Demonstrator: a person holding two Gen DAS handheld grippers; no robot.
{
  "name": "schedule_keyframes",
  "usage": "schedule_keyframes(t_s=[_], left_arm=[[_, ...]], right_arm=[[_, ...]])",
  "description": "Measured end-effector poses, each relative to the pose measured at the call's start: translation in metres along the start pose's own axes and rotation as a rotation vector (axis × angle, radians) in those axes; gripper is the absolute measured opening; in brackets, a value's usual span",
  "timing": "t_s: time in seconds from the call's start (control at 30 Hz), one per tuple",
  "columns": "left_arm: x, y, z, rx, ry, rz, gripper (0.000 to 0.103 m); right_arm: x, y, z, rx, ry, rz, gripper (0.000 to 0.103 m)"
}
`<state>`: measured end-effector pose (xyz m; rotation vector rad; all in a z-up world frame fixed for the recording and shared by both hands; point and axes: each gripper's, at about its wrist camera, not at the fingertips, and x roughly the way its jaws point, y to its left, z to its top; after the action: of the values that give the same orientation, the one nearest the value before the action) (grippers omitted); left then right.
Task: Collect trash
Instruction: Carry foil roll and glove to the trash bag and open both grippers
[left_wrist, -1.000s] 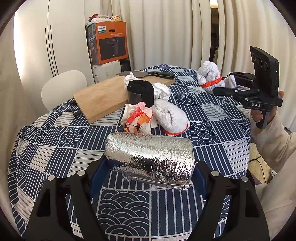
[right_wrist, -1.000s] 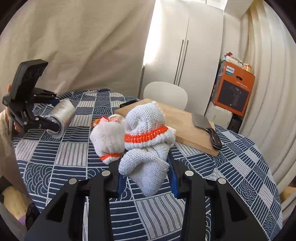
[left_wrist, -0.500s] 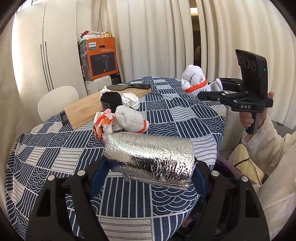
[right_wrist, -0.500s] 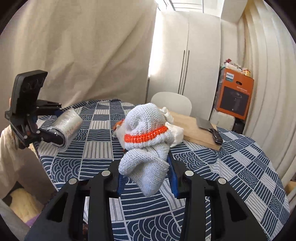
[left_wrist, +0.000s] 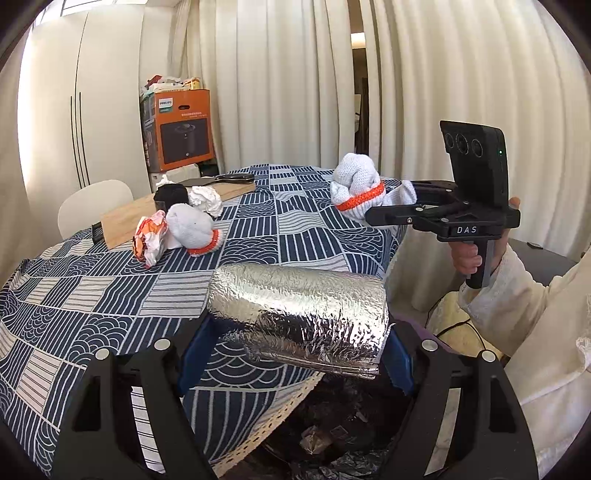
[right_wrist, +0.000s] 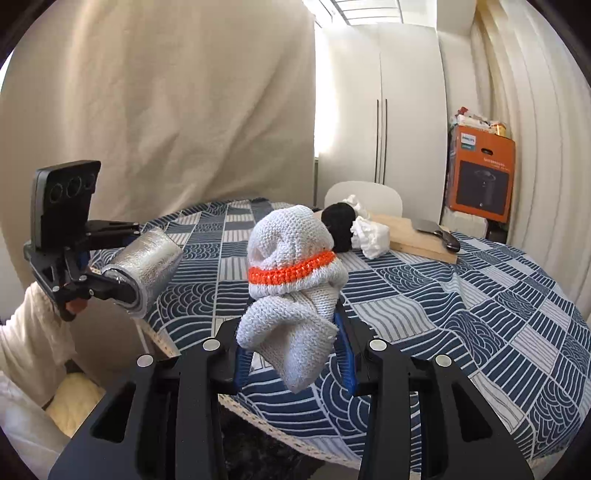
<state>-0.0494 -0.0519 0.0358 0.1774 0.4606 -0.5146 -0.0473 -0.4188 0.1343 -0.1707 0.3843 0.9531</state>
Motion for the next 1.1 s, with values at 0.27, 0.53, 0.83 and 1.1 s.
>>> schedule_keyframes(t_s=[0.27,0.53,0.83,1.1], left_arm=[[0.006,-0.027,-0.020,0.032,0.014,-0.056,0.077],[0.017,-0.038,-0.044,0.038,0.057,-0.084,0.077],[0.031,-0.040,-0.067,0.028,0.118,-0.114,0.077],[0.055,-0.043,-0.092,0.068,0.276,-0.165,0.077]], right_arm=[[-0.004,0.022,-0.029,-0.006,0.054,0.060,0.036],[0.003,0.041,-0.054,-0.040,0.146,0.130,0.036],[0.023,0.063,-0.076,-0.114,0.307,0.199,0.036],[0.059,0.079,-0.099,-0.158,0.494,0.205,0.036]])
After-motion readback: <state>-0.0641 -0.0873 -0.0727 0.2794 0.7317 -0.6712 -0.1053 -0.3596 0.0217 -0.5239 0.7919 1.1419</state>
